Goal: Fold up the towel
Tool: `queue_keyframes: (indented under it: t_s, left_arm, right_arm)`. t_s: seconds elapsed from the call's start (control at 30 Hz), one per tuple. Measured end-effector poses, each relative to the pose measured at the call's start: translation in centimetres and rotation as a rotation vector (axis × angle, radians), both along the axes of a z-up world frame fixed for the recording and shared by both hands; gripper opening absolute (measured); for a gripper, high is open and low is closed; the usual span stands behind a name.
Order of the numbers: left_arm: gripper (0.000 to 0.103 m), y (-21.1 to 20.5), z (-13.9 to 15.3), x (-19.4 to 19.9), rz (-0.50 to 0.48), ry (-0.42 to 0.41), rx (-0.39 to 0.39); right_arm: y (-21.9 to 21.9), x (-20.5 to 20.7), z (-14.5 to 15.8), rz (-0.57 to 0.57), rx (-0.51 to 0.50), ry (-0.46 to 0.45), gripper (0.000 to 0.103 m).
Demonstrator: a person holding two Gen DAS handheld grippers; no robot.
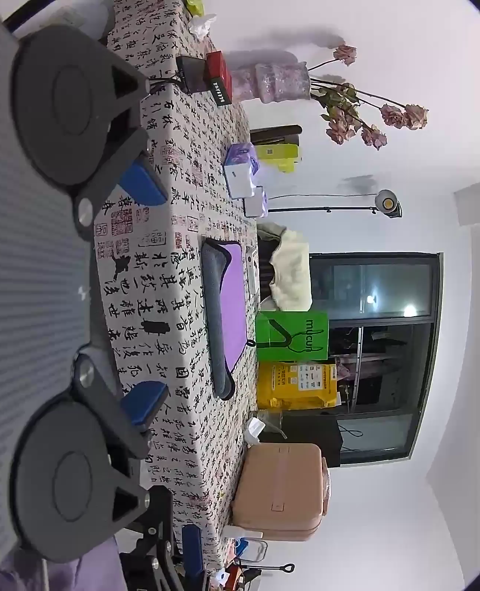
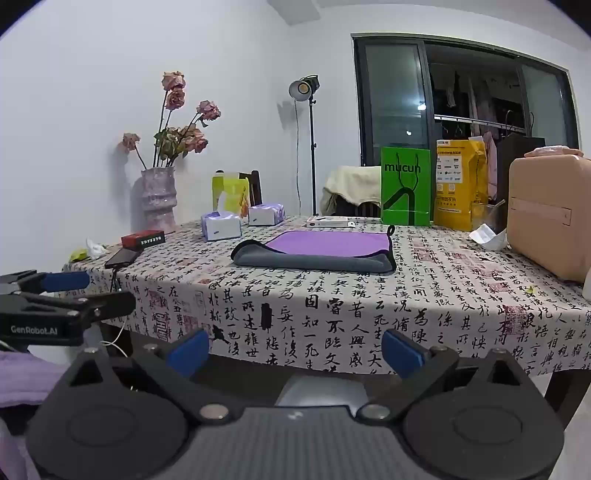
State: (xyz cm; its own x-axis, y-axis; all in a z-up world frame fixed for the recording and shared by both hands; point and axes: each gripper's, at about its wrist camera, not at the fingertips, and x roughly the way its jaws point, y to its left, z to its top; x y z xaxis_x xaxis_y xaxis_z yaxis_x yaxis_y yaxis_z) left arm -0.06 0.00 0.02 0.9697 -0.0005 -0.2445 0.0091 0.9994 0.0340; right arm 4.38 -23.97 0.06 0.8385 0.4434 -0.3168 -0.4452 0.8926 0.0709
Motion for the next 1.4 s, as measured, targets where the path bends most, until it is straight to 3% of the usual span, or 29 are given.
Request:
queue_keyframes:
  t_s: [1.4]
  left_arm:
    - [0.103, -0.04, 0.17, 0.26, -0.004, 0.005, 0.013]
  right_arm:
    - [0.47, 0.08, -0.25, -0.001, -0.01, -0.005, 0.1]
